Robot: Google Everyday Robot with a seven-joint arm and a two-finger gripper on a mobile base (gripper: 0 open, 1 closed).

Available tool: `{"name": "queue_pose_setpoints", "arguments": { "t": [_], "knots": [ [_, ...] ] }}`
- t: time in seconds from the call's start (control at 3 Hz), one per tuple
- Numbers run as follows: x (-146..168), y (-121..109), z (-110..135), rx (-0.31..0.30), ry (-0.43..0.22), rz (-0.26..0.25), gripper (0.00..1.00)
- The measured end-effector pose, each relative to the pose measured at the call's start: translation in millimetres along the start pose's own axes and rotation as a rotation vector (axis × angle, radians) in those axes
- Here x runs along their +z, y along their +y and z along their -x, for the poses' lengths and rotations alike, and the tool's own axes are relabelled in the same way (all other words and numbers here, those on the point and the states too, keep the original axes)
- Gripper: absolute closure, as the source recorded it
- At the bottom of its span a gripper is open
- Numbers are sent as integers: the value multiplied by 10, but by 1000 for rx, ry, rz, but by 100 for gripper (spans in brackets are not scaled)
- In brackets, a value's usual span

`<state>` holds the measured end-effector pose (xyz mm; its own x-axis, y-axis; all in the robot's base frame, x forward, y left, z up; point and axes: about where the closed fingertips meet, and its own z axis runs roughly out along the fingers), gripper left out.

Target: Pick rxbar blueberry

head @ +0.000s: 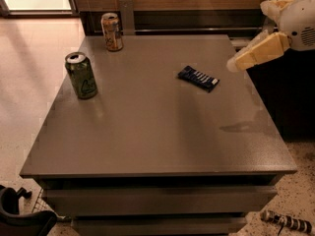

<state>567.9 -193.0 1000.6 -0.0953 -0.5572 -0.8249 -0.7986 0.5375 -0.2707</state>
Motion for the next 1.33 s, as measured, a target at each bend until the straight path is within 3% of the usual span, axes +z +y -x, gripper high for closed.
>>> {"name": "queue_pose_setpoints", "arguments": {
  "t": [0.33, 1.0, 1.33],
  "knots": [
    [351, -246, -238, 99, -8, 18, 0],
    [1331, -534, -869, 313, -116, 52, 0],
    [1513, -531, -1056, 347, -160, 53, 0]
  ]
}}
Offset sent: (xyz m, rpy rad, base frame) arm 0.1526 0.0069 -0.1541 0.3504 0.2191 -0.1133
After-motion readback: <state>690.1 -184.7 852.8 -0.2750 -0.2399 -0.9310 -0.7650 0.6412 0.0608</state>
